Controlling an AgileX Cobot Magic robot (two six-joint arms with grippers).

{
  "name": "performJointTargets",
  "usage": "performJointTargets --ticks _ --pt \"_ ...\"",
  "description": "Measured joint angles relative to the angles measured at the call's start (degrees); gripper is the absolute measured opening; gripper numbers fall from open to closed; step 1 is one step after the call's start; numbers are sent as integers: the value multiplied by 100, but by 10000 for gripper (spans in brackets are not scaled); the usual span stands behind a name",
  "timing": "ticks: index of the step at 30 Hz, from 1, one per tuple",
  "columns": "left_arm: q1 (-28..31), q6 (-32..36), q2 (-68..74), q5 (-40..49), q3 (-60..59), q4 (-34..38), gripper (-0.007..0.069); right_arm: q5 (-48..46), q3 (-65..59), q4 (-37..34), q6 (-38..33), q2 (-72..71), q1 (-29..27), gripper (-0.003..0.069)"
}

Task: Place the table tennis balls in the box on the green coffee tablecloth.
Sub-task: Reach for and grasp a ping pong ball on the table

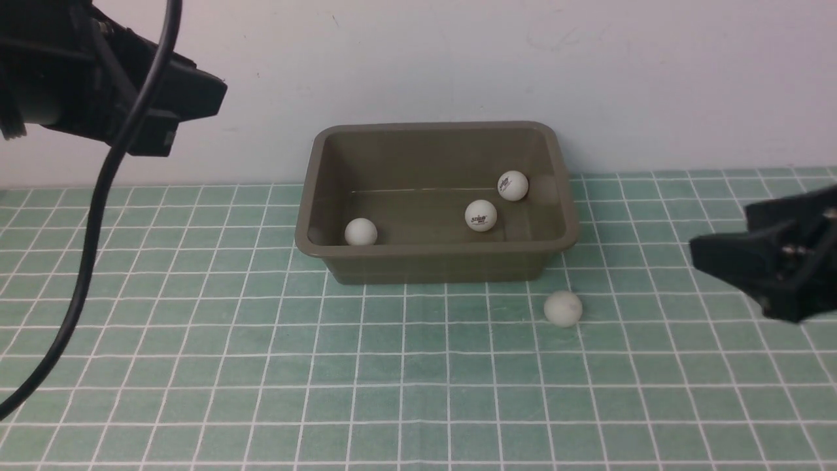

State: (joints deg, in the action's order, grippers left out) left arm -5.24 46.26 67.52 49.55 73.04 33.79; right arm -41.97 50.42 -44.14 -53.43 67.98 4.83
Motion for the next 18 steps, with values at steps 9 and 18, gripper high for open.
performJointTargets --ticks 9,18 --pt "0 8 0 0 0 0 205 -90 761 -12 0 1427 0 462" --pt "0 13 0 0 0 0 205 -95 1139 -290 -92 2589 0 462"
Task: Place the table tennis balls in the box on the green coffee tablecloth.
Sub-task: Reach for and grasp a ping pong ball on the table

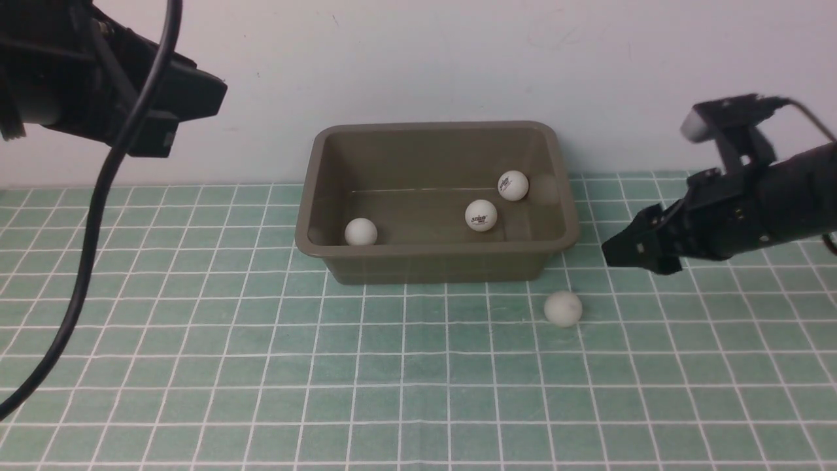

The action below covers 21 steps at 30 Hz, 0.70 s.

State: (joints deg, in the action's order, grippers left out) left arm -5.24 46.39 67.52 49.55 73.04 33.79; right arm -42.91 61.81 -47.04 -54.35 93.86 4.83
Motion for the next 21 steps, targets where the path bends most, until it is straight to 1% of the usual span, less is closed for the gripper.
performJointTargets --ticks 8,15,21 --pt "0 66 0 0 0 0 205 12 325 -142 -208 863 56 462" --pt "0 81 0 5 0 0 205 41 729 -59 -225 1437 452 462" --pt "0 94 0 126 0 0 205 474 769 167 -225 1711 753 462"
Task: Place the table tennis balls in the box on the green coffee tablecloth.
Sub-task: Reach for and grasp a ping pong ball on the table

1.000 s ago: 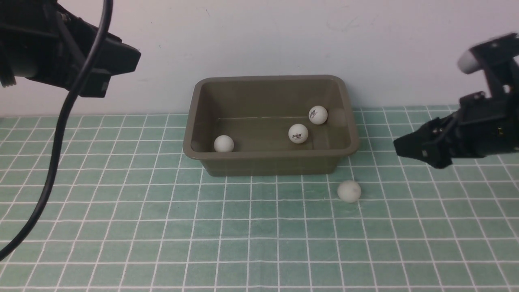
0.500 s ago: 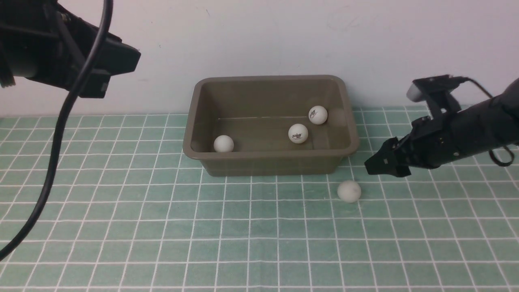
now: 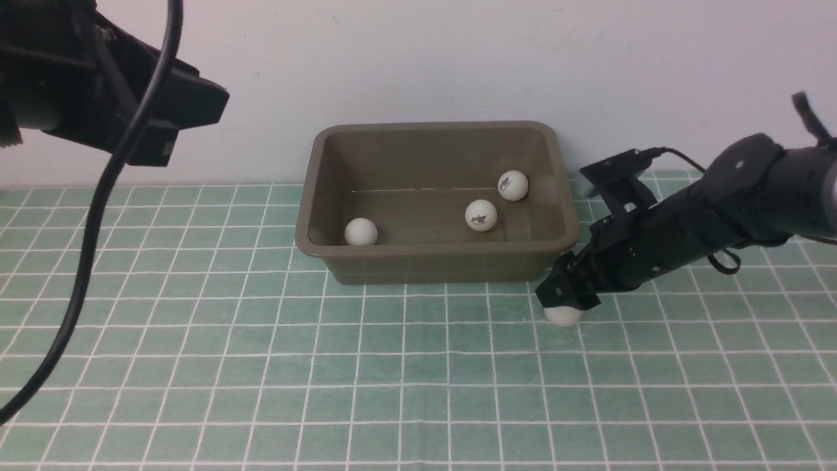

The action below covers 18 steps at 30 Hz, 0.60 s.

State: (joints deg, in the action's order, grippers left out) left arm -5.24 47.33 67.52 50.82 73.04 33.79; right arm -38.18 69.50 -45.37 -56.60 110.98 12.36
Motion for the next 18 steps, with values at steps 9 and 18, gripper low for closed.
performJointTargets --ticks 9,18 --pt "0 12 0 13 0 0 205 325 23 407 0 314 147 459" --pt "0 62 0 38 0 0 205 358 23 1370 938 187 127 357"
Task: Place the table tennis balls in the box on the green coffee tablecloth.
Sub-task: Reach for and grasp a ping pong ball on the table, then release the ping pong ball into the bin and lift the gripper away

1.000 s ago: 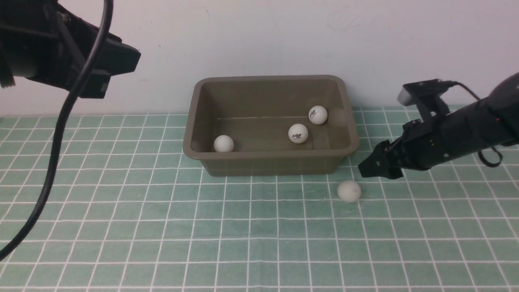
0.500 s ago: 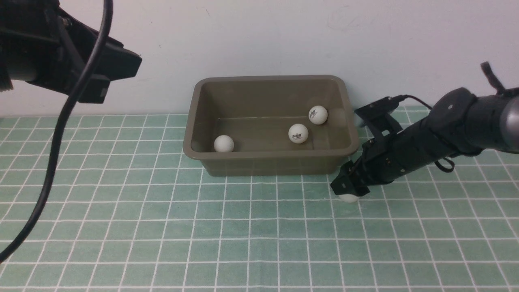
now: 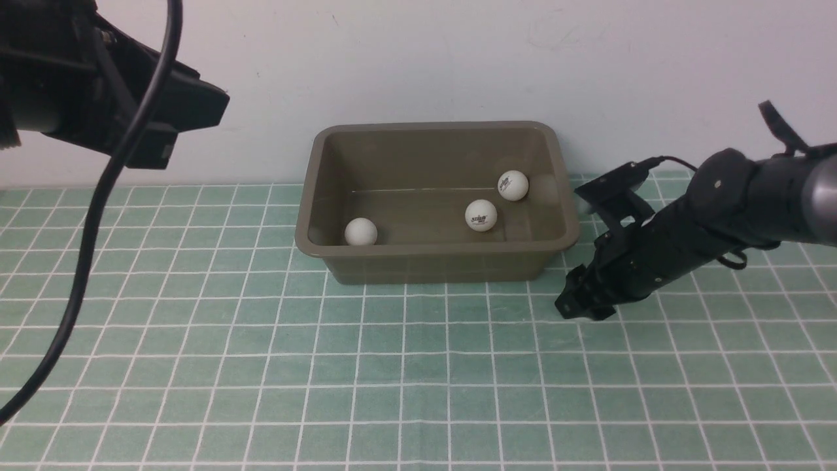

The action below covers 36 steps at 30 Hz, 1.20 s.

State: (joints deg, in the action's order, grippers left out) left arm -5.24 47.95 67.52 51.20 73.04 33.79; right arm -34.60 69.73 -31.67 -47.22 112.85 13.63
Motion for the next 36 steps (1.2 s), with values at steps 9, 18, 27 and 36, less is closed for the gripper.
performJointTargets --ticks 9,18,27,36 --pt "0 -2 0 114 0 0 205 68 5 108 321 -1185 -596 357" --pt "0 19 0 124 0 0 205 -331 745 -1956 -1470 -675 -152 357" --pt "0 22 0 273 0 0 205 -701 1719 -2298 -2072 214 89 357" --pt "0 22 0 449 0 0 205 -126 1794 -2202 -2271 158 -119 473"
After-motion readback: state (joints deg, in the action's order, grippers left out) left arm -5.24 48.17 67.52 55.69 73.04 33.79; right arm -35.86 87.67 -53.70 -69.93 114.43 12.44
